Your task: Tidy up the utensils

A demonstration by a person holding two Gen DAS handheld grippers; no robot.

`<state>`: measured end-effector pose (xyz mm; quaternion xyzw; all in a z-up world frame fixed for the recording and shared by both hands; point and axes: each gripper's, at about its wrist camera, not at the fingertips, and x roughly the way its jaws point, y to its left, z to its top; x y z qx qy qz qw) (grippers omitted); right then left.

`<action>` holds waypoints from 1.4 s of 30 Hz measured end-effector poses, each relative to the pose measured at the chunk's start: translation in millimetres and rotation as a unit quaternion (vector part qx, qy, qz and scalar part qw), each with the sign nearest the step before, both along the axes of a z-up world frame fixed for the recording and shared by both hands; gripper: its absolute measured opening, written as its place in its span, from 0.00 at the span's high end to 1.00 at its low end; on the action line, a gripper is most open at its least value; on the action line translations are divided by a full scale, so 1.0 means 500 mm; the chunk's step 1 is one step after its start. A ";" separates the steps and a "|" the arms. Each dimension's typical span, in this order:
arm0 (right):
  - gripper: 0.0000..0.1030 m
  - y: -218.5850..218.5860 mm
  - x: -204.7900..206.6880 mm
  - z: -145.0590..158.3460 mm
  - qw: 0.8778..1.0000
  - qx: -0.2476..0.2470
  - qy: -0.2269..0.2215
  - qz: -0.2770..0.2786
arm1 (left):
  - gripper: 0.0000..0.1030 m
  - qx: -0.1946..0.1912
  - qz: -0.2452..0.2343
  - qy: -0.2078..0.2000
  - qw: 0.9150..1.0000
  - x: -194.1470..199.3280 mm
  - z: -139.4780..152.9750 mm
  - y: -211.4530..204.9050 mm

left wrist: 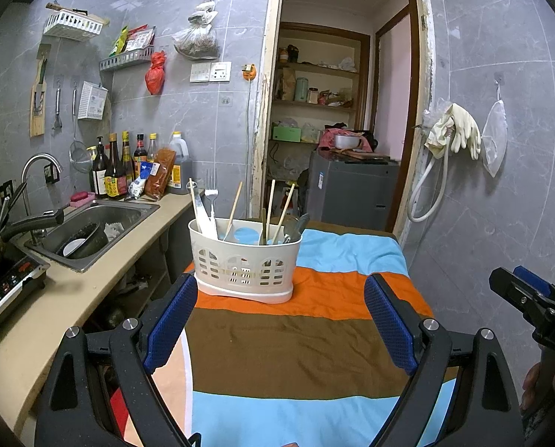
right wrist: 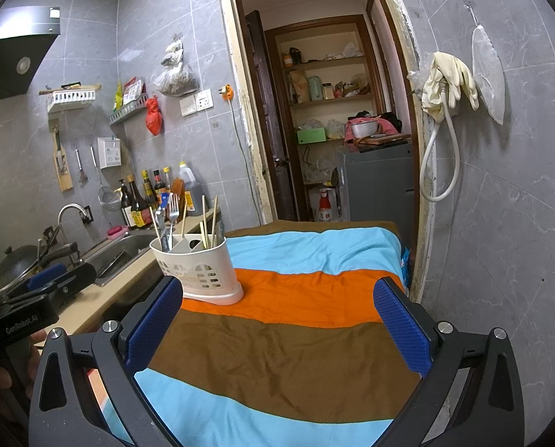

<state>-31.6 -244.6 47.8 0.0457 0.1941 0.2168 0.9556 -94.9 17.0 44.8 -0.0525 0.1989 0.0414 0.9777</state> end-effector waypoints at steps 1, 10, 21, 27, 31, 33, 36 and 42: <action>0.00 0.000 0.000 0.000 1.000 0.000 0.000 0.000 | 0.15 0.000 0.000 0.000 1.000 0.000 0.000 0.000; 0.00 0.000 0.001 0.001 1.000 0.000 0.001 -0.001 | 0.15 0.000 0.000 0.000 1.000 0.002 -0.001 -0.001; 0.00 -0.001 0.001 0.001 1.000 -0.001 0.001 0.000 | 0.15 -0.003 0.000 0.001 1.000 0.011 -0.004 -0.010; 0.00 0.000 0.001 0.002 1.000 -0.001 0.002 -0.001 | 0.15 -0.005 0.003 0.003 1.000 0.016 -0.008 -0.015; 0.00 -0.002 0.003 0.001 1.000 -0.002 0.003 -0.001 | 0.15 -0.006 0.002 0.005 1.000 0.028 -0.013 -0.014; 0.00 -0.002 0.003 0.000 1.000 -0.002 0.004 -0.001 | 0.15 -0.010 -0.001 0.007 1.000 0.032 -0.015 -0.014; 0.00 -0.006 0.000 -0.003 1.000 -0.003 0.006 -0.002 | 0.15 -0.014 -0.002 0.009 1.000 0.039 -0.020 -0.008; 0.00 -0.006 0.002 -0.003 1.000 -0.004 0.007 -0.002 | 0.15 -0.015 0.002 0.008 1.000 0.046 -0.022 -0.010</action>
